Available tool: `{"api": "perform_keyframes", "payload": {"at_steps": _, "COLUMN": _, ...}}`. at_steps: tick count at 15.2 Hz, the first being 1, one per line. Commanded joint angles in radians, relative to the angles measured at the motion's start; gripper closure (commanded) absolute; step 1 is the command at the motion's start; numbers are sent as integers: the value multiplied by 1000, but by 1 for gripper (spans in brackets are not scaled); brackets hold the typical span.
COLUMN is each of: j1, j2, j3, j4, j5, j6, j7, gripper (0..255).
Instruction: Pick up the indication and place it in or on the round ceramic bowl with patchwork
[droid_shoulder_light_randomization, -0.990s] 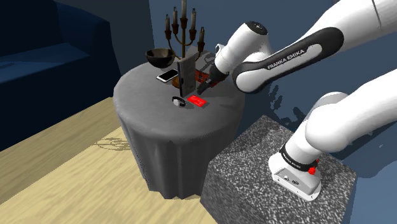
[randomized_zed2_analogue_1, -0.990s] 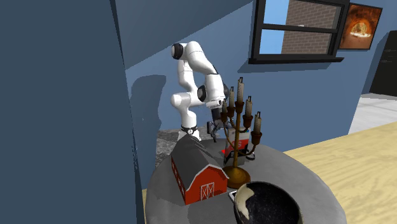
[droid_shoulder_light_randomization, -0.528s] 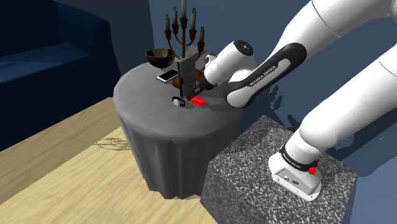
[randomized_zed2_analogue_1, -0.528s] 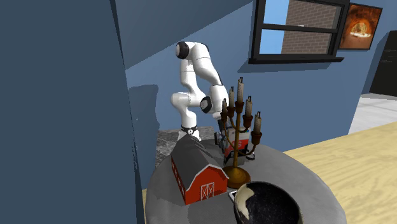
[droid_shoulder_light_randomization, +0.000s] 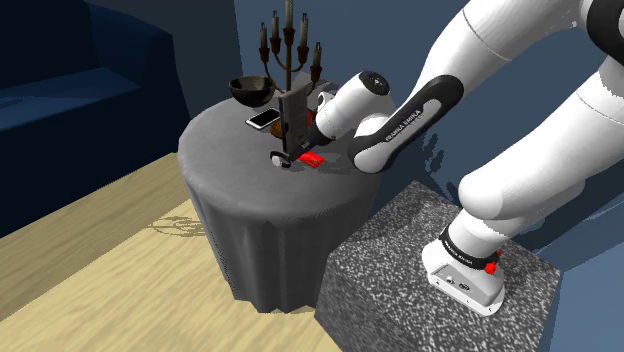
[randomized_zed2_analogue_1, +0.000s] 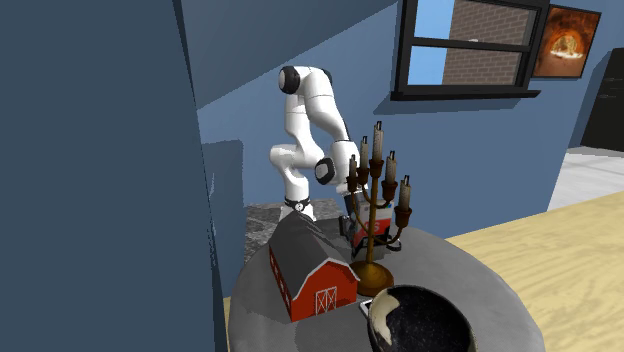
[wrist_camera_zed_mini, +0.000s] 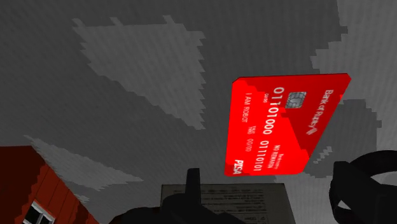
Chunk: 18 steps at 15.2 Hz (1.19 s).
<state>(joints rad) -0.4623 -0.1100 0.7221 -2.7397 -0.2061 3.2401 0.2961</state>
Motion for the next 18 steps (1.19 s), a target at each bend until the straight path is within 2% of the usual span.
{"api": "perform_keyframes", "payload": {"at_steps": 1, "j1": -4, "j2": 1, "j3": 4, "j4": 0, "j5": -1, "j6": 1, "j7": 0, "gripper": 0}}
{"api": "perform_keyframes", "payload": {"at_steps": 4, "j1": -4, "j2": 1, "j3": 4, "j4": 0, "j5": -1, "j6": 1, "j7": 0, "gripper": 0}}
{"api": "perform_keyframes", "payload": {"at_steps": 5, "j1": -4, "j2": 1, "j3": 4, "j4": 0, "j5": -1, "j6": 1, "j7": 0, "gripper": 255}}
{"api": "perform_keyframes", "payload": {"at_steps": 7, "j1": -4, "j2": 0, "j3": 5, "j4": 0, "j5": 0, "j6": 0, "j7": 1, "gripper": 255}}
{"api": "perform_keyframes", "payload": {"at_steps": 8, "j1": -51, "j2": 3, "j3": 53, "j4": 1, "j5": -1, "j6": 5, "j7": 4, "gripper": 255}}
{"api": "perform_keyframes", "payload": {"at_steps": 9, "j1": -46, "j2": 7, "j3": 44, "j4": 6, "j5": -2, "j6": 2, "j7": 0, "gripper": 255}}
{"api": "perform_keyframes", "payload": {"at_steps": 11, "j1": -115, "j2": 14, "j3": 111, "j4": 11, "j5": -5, "j6": 7, "j7": 1, "gripper": 255}}
{"api": "perform_keyframes", "payload": {"at_steps": 12, "j1": -134, "j2": 18, "j3": 127, "j4": 15, "j5": -6, "j6": 8, "j7": -1, "gripper": 255}}
{"api": "perform_keyframes", "payload": {"at_steps": 13, "j1": -91, "j2": 17, "j3": 80, "j4": 13, "j5": -9, "j6": 6, "j7": -3, "gripper": 255}}
{"api": "perform_keyframes", "payload": {"at_steps": 14, "j1": -4, "j2": 1, "j3": 2, "j4": 1, "j5": -9, "j6": 0, "j7": 7, "gripper": 255}}
{"api": "perform_keyframes", "payload": {"at_steps": 15, "j1": 116, "j2": -9, "j3": -119, "j4": 2, "j5": -17, "j6": -17, "j7": 11, "gripper": 255}}
{"api": "perform_keyframes", "payload": {"at_steps": 16, "j1": 210, "j2": -21, "j3": -208, "j4": 3, "j5": 6, "j6": -35, "j7": -9, "gripper": 255}}
{"api": "perform_keyframes", "payload": {"at_steps": 18, "j1": 331, "j2": -47, "j3": -317, "j4": 4, "j5": 64, "j6": -69, "j7": -58, "gripper": 255}}
